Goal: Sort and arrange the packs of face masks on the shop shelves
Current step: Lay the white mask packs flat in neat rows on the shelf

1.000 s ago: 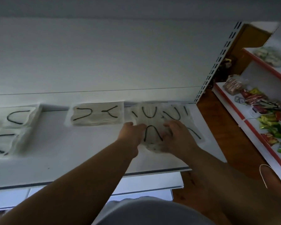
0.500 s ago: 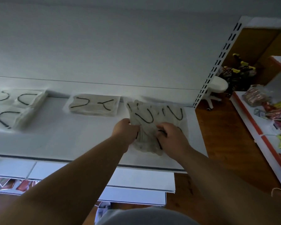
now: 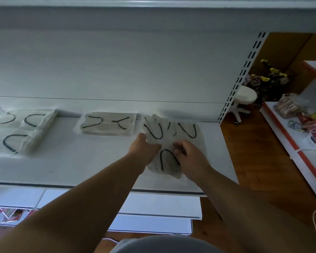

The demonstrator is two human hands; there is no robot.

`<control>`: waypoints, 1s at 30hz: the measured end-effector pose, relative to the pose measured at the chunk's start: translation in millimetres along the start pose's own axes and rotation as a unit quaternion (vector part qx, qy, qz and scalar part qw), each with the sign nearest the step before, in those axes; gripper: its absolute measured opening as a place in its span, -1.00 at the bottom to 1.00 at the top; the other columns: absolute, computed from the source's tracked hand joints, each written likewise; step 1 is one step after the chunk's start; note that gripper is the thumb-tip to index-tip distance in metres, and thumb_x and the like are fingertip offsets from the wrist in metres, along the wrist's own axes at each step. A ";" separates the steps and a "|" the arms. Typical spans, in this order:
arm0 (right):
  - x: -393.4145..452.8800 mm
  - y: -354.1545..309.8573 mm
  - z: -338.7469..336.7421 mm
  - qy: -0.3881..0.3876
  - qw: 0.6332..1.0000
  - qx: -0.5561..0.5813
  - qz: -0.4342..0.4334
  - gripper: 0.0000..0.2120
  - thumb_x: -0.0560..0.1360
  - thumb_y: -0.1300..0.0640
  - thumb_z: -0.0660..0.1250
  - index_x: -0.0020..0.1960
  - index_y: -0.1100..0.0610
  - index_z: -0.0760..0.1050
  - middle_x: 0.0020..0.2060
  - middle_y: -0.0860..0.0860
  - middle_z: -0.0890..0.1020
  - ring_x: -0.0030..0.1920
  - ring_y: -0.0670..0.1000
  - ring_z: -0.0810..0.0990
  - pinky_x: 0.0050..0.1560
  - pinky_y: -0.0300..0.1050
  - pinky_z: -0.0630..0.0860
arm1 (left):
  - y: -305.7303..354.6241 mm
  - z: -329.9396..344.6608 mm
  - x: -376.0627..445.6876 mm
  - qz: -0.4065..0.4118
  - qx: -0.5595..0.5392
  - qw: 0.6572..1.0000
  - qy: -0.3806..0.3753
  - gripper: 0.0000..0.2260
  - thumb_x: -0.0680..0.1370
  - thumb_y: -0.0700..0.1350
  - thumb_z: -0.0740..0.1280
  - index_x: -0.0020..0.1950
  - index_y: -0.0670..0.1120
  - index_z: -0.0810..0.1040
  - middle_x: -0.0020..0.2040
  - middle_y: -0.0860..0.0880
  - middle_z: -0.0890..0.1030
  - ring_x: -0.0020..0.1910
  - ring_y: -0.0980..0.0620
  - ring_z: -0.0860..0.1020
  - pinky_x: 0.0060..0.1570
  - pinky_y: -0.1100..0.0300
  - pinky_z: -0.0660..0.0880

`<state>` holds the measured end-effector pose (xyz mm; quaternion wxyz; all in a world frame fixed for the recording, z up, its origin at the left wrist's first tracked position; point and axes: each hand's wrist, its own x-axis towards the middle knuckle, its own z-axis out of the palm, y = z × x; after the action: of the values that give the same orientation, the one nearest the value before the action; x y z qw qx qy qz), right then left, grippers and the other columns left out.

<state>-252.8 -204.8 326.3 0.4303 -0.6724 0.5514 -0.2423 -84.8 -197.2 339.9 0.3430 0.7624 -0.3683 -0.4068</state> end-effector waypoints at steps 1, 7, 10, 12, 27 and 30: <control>-1.0 -2.5 1.4 -0.013 0.999 0.033 0.005 -0.74 0.63 0.12 0.25 0.31 0.03 0.49 0.17 -0.05 0.59 0.17 -0.06 0.55 0.20 -0.13 0.50 | 0.3 0.4 0.0 -0.004 -0.009 1.000 -0.006 -0.67 0.48 -0.07 0.46 0.15 -0.04 0.41 -0.03 -0.06 0.55 -0.12 -0.02 0.57 -0.27 0.17 0.53; -3.5 1.3 -3.6 0.049 0.993 0.104 0.011 -0.80 0.62 0.13 0.26 0.23 0.01 0.51 0.07 -0.12 0.60 0.13 -0.09 0.56 0.12 -0.17 0.54 | -5.7 -4.1 -1.1 -0.030 -0.120 0.992 -0.024 -0.61 0.47 -0.24 0.45 0.21 0.02 0.43 0.05 -0.07 0.59 -0.01 -0.08 0.61 0.01 -0.07 0.65; -4.1 -4.0 -6.6 0.094 0.992 0.086 0.013 -0.64 0.56 -0.03 0.36 0.32 0.01 0.41 0.06 -0.16 0.54 0.08 -0.13 0.55 -0.01 -0.30 0.47 | -8.3 -11.5 -4.4 -0.011 -0.190 0.981 -0.019 -0.55 0.47 -0.28 0.46 0.26 0.04 0.42 0.06 -0.07 0.62 0.01 -0.09 0.64 0.04 -0.09 0.64; -1.9 -10.0 -2.6 0.068 0.991 0.109 0.034 -0.47 0.47 -0.09 0.45 0.36 -0.02 0.36 0.10 -0.13 0.54 0.07 -0.11 0.55 0.05 -0.17 0.55 | -11.2 -15.8 -8.8 -0.004 -0.243 0.970 -0.018 -0.56 0.47 -0.31 0.47 0.26 -0.02 0.44 0.05 -0.13 0.65 0.00 -0.13 0.67 0.02 -0.13 0.65; 22.6 -25.4 54.7 0.065 0.986 0.155 0.022 -0.95 0.56 0.16 0.36 -0.01 0.11 0.50 -0.21 -0.01 0.61 -0.23 -0.01 0.54 -0.22 -0.14 0.47 | -59.3 -73.8 -17.8 -0.022 -0.325 0.942 -0.081 -0.68 0.65 -0.27 0.23 0.35 -0.01 0.50 0.17 -0.17 0.67 0.17 -0.19 0.64 0.22 -0.18 0.55; 25.5 -30.1 59.5 0.087 0.983 0.160 0.028 -0.95 0.58 0.14 0.32 0.02 0.12 0.49 -0.23 0.00 0.57 -0.25 -0.02 0.48 -0.23 -0.15 0.39 | -62.0 -89.6 -8.7 -0.023 -0.322 0.944 -0.063 -0.68 0.64 -0.29 0.23 0.30 0.02 0.53 0.10 -0.11 0.69 0.11 -0.14 0.66 0.17 -0.09 0.58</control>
<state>-182.1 -209.9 317.5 0.4894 -0.5553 0.5595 -0.3729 7.4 -139.3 330.9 0.5370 0.5920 -0.2213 -0.5588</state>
